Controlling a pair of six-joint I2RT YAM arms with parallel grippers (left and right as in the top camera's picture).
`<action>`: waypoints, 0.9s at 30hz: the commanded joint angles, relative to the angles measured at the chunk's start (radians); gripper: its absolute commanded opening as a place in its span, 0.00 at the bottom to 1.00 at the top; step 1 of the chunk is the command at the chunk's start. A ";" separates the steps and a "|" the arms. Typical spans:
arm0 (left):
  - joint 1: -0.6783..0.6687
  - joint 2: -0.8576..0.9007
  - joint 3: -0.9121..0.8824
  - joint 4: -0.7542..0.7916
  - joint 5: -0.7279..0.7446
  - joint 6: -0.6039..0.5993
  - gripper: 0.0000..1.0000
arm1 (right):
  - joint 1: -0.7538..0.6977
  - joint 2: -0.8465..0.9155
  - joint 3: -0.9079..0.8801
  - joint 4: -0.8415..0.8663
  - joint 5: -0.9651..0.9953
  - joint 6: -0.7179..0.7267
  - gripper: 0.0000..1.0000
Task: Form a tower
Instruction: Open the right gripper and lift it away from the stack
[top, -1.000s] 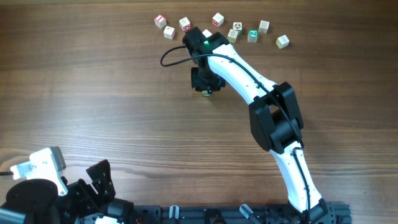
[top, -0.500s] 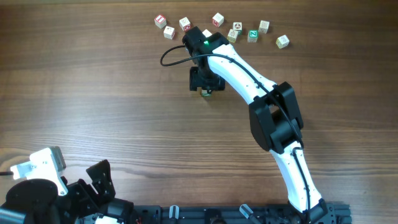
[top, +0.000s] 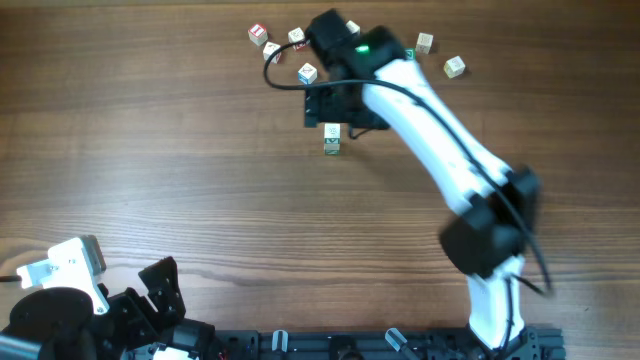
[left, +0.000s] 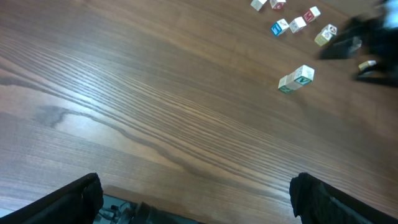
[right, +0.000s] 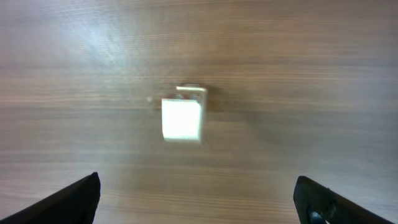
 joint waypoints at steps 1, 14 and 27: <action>0.004 -0.003 0.000 0.000 -0.012 -0.006 1.00 | -0.006 -0.202 0.024 -0.053 0.105 0.047 1.00; 0.004 -0.003 0.000 0.000 -0.012 -0.005 1.00 | -0.006 -0.451 0.023 -0.164 0.146 0.048 1.00; 0.004 -0.003 0.000 0.000 -0.012 -0.005 1.00 | -0.054 -0.616 0.023 0.089 0.133 -0.320 1.00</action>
